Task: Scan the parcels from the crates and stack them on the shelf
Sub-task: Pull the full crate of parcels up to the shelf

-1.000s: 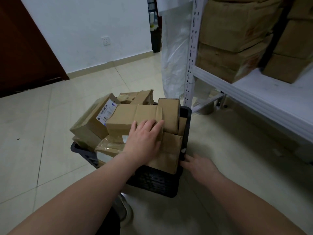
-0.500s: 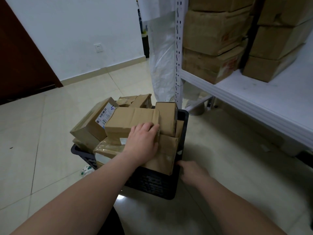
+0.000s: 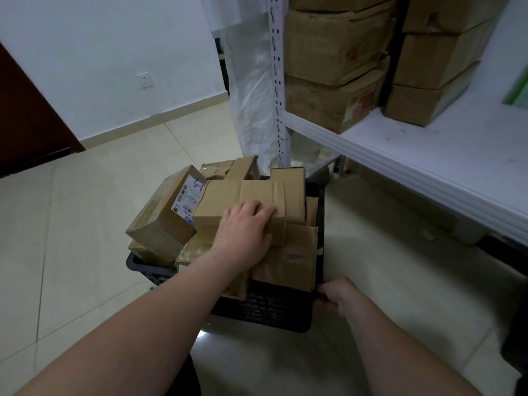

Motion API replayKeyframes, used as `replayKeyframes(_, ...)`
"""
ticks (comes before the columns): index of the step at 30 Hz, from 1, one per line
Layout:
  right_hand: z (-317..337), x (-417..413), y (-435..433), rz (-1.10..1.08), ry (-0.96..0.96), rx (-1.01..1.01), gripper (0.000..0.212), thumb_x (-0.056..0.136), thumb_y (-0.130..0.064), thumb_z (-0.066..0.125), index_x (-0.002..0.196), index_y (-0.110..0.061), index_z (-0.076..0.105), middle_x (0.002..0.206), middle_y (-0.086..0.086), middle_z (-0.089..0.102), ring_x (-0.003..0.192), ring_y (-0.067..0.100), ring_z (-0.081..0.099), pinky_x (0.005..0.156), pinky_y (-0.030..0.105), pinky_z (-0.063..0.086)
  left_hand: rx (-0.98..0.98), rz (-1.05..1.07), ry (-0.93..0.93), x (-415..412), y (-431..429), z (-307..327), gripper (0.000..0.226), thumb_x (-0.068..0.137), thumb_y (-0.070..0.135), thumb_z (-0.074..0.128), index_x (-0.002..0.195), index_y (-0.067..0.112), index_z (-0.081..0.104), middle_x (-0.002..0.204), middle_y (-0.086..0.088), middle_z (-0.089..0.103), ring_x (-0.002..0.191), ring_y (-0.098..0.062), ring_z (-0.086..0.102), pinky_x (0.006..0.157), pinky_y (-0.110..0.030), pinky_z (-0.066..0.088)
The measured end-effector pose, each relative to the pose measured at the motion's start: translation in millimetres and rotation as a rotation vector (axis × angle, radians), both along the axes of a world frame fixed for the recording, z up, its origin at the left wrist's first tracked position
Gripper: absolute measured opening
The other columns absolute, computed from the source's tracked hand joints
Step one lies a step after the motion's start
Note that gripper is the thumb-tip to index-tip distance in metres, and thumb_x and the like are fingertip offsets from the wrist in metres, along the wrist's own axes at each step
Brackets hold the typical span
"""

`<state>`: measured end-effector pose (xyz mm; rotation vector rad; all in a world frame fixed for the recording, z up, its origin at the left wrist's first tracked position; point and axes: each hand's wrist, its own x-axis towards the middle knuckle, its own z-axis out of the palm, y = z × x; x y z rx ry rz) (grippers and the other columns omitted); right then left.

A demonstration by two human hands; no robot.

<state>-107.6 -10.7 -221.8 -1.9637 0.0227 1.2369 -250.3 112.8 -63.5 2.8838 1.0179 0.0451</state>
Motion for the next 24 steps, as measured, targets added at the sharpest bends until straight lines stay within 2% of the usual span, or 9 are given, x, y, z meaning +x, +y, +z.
replayKeyframes(3, -1, 5, -29, -0.048, 0.054, -0.013, 0.015, 0.093, 0.003, 0.055, 0.078, 0.000, 0.057, 0.089, 0.017, 0.060, 0.070, 0.022, 0.057, 0.033, 0.019, 0.045, -0.044, 0.010, 0.039, 5, -14, 1, 0.058, 0.096, 0.038, 0.050, 0.148, 0.040, 0.024, 0.153, 0.001, 0.027, 0.143, -0.027, 0.021, 0.117, -0.057, 0.009)
replayKeyframes(7, -3, 17, -73, -0.115, 0.059, -0.031, 0.020, 0.094, 0.005, 0.052, 0.075, 0.001, 0.055, 0.081, 0.015, 0.059, 0.067, 0.021, 0.057, 0.032, 0.019, 0.045, -0.089, -0.077, 0.030, 15, -44, 1, 0.057, 0.097, 0.034, 0.048, 0.148, 0.041, 0.023, 0.155, 0.004, 0.025, 0.144, -0.025, 0.019, 0.118, -0.057, 0.010)
replayKeyframes(11, -7, 36, -121, -0.135, 0.000, -0.147, 0.026, 0.094, 0.003, 0.052, 0.068, 0.002, 0.051, 0.067, 0.016, 0.050, 0.032, 0.018, 0.053, 0.025, 0.018, 0.038, -0.120, -0.186, 0.000, 26, -74, 5, 0.057, 0.098, 0.032, 0.049, 0.149, 0.035, 0.025, 0.154, 0.003, 0.027, 0.142, -0.022, 0.023, 0.119, -0.047, 0.018)
replayKeyframes(14, -14, 56, -154, -0.132, 0.001, -0.254, 0.026, 0.096, 0.003, 0.043, 0.071, 0.005, 0.051, 0.070, 0.020, 0.051, 0.022, 0.020, 0.048, 0.033, 0.028, 0.049, -0.088, -0.234, -0.013, 37, -93, 6, 0.055, 0.098, 0.033, 0.048, 0.149, 0.034, 0.027, 0.152, 0.003, 0.030, 0.139, -0.022, 0.027, 0.117, -0.045, 0.020)
replayKeyframes(16, -1, 65, -171, -0.195, 0.003, -0.299, 0.026, 0.096, -0.001, 0.042, 0.072, 0.005, 0.050, 0.074, 0.020, 0.051, 0.040, 0.027, 0.058, 0.066, 0.038, 0.059, -0.058, -0.257, -0.005, 45, -104, 4, 0.055, 0.098, 0.034, 0.047, 0.149, 0.035, 0.026, 0.153, 0.004, 0.030, 0.139, -0.023, 0.027, 0.118, -0.047, 0.018)
replayKeyframes(17, 9, 69, -177, -0.254, -0.047, -0.305, 0.027, 0.096, -0.005, 0.042, 0.072, 0.005, 0.050, 0.075, 0.019, 0.050, 0.058, 0.030, 0.061, 0.079, 0.040, 0.055, -0.062, -0.266, -0.004, 50, -110, 3, 0.056, 0.098, 0.034, 0.046, 0.149, 0.036, 0.025, 0.153, 0.004, 0.030, 0.140, -0.023, 0.026, 0.118, -0.048, 0.017)
replayKeyframes(19, 25, 81, -185, -0.364, -0.148, -0.234, 0.034, 0.096, -0.024, 0.043, 0.080, 0.005, 0.054, 0.081, 0.018, 0.053, 0.085, 0.033, 0.058, 0.086, 0.040, 0.050, -0.082, -0.290, -0.009, 60, -121, 1, 0.057, 0.097, 0.033, 0.046, 0.149, 0.038, 0.023, 0.153, 0.006, 0.028, 0.141, -0.022, 0.023, 0.118, -0.048, 0.016)
replayKeyframes(21, 35, 93, -189, -0.476, -0.227, -0.137, 0.059, 0.089, -0.054, 0.040, 0.108, -0.003, 0.062, 0.102, 0.020, 0.061, 0.099, 0.035, 0.060, 0.095, 0.044, 0.048, -0.087, -0.321, -0.020, 71, -131, 0, 0.057, 0.097, 0.034, 0.047, 0.149, 0.038, 0.024, 0.153, 0.006, 0.028, 0.141, -0.022, 0.023, 0.117, -0.048, 0.017)
replayKeyframes(24, 57, 98, -192, -0.324, -0.454, -0.112, 0.064, 0.092, -0.061, 0.037, 0.144, -0.025, 0.040, 0.141, 0.014, 0.049, 0.126, 0.037, 0.047, 0.107, 0.044, 0.038, -0.097, -0.347, -0.058, 84, -140, -2, 0.054, 0.096, 0.034, 0.049, 0.146, 0.037, 0.029, 0.149, 0.007, 0.034, 0.136, -0.021, 0.029, 0.115, -0.046, 0.026)
